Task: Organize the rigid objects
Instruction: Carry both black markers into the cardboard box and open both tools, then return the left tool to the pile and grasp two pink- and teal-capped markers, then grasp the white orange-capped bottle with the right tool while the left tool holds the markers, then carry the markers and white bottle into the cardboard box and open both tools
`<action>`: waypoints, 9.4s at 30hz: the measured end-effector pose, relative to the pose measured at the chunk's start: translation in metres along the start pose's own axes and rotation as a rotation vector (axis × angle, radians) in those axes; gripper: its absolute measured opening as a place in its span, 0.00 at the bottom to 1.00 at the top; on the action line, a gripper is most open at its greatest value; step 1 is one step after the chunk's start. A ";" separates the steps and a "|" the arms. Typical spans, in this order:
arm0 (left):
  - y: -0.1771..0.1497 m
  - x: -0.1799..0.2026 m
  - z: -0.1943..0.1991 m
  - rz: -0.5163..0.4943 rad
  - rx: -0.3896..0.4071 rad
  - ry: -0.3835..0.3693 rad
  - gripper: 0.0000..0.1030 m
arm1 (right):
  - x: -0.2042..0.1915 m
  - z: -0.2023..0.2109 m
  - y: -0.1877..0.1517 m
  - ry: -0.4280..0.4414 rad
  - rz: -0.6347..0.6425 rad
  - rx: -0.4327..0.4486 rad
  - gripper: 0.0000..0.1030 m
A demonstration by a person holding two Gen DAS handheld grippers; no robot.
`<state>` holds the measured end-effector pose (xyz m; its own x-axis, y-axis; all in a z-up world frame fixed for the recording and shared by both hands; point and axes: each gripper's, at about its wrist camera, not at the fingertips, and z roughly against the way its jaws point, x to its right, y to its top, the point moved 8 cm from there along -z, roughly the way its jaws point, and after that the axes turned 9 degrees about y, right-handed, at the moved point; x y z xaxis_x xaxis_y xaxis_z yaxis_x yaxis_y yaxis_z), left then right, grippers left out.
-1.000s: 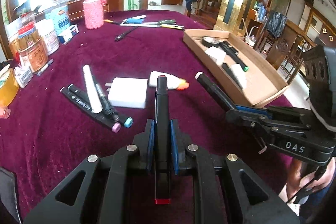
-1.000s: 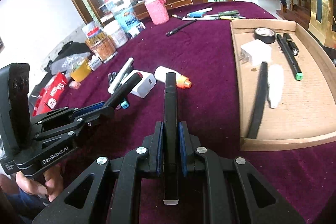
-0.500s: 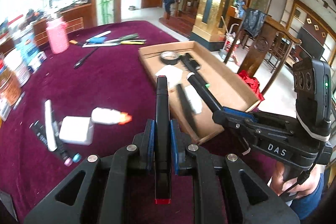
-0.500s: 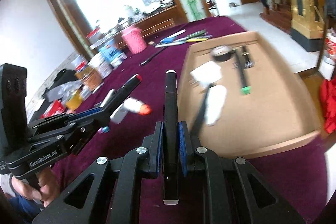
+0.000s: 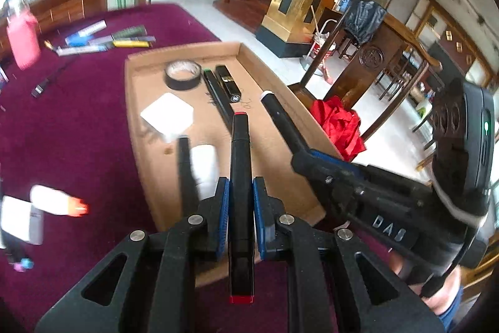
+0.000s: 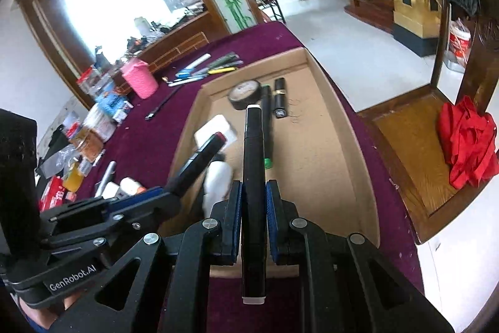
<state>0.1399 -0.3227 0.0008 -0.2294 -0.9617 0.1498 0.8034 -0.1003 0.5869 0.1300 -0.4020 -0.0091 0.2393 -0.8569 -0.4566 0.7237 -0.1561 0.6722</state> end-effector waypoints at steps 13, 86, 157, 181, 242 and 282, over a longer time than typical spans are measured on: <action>0.002 0.000 -0.051 0.100 -0.049 0.072 0.12 | 0.035 -0.027 0.008 -0.084 -0.030 -0.083 0.13; -0.035 -0.096 0.055 0.171 0.083 0.077 0.37 | -0.081 -0.007 -0.006 0.062 0.085 -0.022 0.27; -0.152 -0.320 0.082 0.274 -0.061 0.341 0.39 | -0.208 -0.189 -0.070 0.058 0.487 -0.307 0.29; -0.143 -0.315 0.073 0.212 0.012 0.524 0.14 | -0.189 -0.173 -0.051 0.207 0.352 -0.183 0.24; 0.022 -0.027 0.000 0.056 0.018 0.015 0.12 | 0.005 -0.024 0.065 -0.017 0.074 -0.024 0.24; 0.042 -0.019 -0.096 0.098 -0.118 0.068 0.12 | 0.058 -0.095 0.088 -0.196 0.075 -0.193 0.25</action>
<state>0.2309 -0.3334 -0.0534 -0.1122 -0.9830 0.1455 0.8798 -0.0302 0.4743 0.2694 -0.4182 -0.0316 0.1812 -0.9440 -0.2758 0.8229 -0.0081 0.5682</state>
